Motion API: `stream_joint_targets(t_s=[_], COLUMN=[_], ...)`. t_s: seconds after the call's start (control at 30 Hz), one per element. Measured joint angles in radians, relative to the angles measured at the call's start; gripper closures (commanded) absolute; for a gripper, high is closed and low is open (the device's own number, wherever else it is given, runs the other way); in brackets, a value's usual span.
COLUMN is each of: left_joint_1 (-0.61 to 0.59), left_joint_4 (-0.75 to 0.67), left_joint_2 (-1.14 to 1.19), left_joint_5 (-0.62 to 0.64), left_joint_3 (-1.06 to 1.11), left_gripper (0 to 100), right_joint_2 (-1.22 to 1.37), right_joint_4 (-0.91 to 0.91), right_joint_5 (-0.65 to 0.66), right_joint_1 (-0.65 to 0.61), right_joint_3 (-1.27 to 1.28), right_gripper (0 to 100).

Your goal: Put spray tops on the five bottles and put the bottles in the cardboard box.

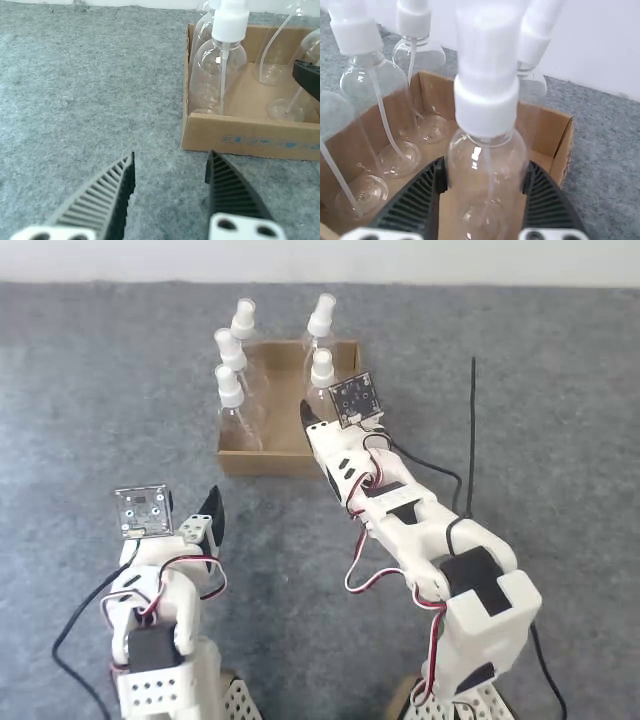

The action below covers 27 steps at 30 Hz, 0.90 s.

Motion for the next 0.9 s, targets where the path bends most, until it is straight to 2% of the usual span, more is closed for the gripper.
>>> stream_joint_targets(t_s=[0.13, 0.23, 0.9], left_joint_1=[0.0, 0.0, 0.0], left_joint_4=[0.0, 0.0, 0.0], left_joint_2=[0.0, 0.0, 0.0], left_joint_5=[0.0, 0.0, 0.0], left_joint_3=[0.0, 0.0, 0.0], left_gripper=[78, 78, 78], right_joint_2=[0.0, 0.012, 0.034], right_joint_4=[0.0, 0.005, 0.006], right_joint_5=[0.0, 0.002, 0.003], right_joint_1=[-0.008, -0.008, -0.006], right_joint_3=[0.0, 0.002, 0.003], right_gripper=[73.1, 68.6, 68.5])
